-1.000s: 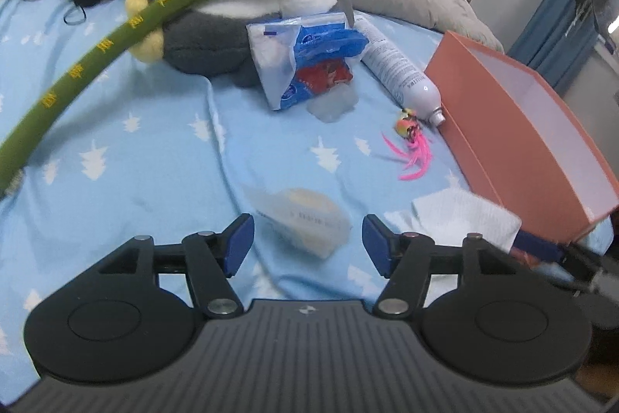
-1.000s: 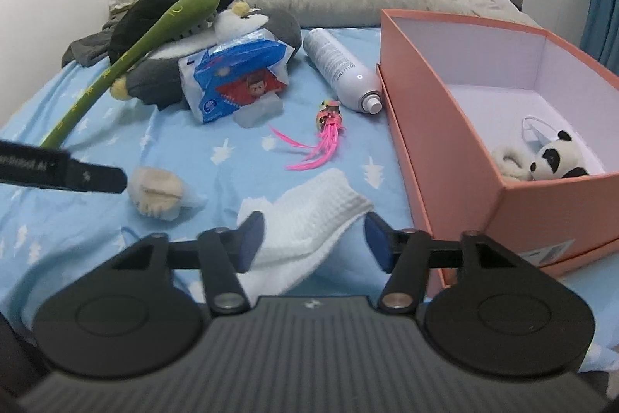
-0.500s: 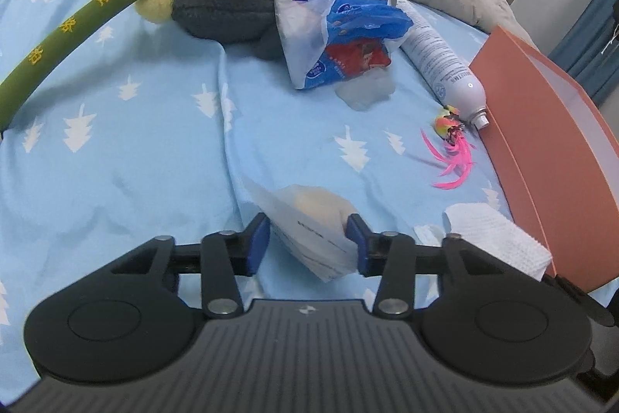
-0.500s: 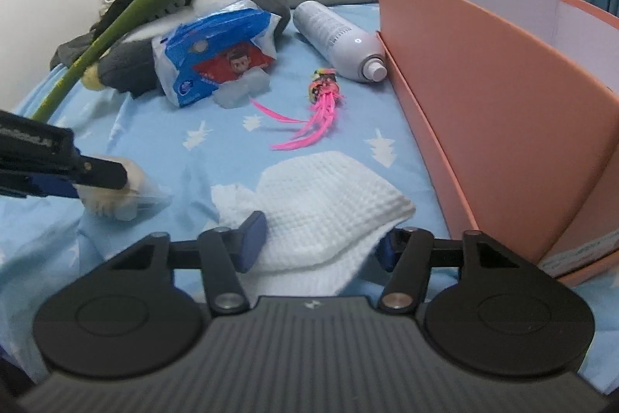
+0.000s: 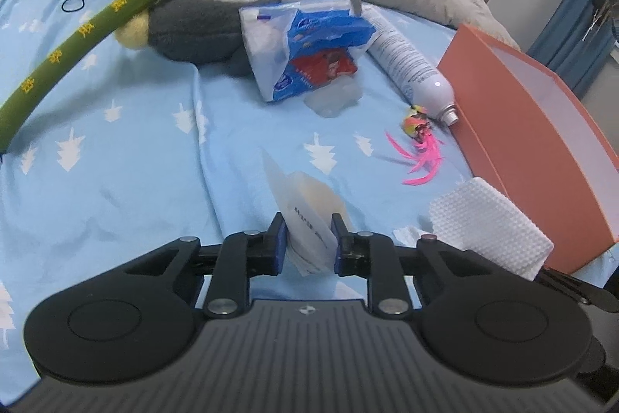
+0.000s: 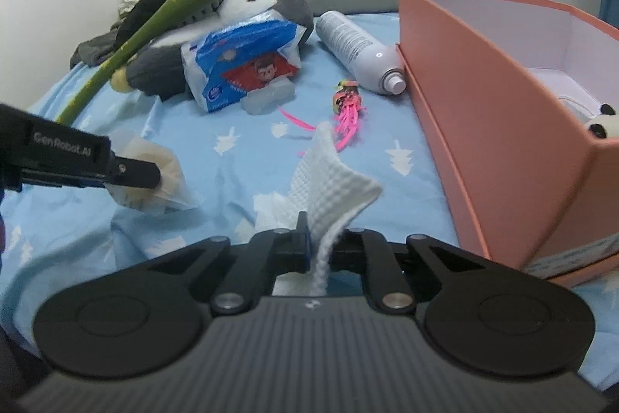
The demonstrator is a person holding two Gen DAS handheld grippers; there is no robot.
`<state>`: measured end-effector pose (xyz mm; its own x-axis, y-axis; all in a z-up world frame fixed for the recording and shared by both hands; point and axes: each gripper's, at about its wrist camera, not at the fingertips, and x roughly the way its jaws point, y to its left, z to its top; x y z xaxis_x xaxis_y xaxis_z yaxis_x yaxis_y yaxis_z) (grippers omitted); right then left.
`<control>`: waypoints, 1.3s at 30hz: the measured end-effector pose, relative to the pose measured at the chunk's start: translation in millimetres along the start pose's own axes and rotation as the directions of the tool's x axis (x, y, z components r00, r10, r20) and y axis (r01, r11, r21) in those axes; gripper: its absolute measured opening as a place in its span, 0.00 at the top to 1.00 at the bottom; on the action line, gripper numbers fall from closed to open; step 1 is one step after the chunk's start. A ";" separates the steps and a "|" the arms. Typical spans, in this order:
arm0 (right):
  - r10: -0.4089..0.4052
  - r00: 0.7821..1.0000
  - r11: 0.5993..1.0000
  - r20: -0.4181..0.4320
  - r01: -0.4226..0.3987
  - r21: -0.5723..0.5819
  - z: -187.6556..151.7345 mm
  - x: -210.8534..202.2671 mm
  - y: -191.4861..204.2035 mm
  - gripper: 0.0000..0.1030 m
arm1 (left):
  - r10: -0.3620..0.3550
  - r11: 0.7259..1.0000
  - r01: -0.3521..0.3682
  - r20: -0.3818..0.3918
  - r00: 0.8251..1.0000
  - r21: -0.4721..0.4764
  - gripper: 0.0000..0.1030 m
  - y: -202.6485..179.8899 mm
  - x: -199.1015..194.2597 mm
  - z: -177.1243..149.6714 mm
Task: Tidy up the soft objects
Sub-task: 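Carry the wrapped pad and white wipe over the pink box with both tools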
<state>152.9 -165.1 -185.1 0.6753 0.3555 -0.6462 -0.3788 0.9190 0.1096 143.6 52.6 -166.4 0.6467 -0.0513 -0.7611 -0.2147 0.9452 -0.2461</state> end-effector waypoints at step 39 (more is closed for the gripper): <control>-0.013 0.963 1.000 0.271 0.007 0.023 98.3 -130.9 -32.3 0.90 | -0.236 0.965 0.205 0.199 0.951 0.166 0.81 -105.4 -95.6 75.8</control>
<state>139.0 -224.6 -29.8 0.8262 0.3767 -0.4189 -0.3598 0.9250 0.1222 159.9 -17.7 -22.2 0.8117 -0.2075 -0.5460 0.0466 0.9548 -0.2937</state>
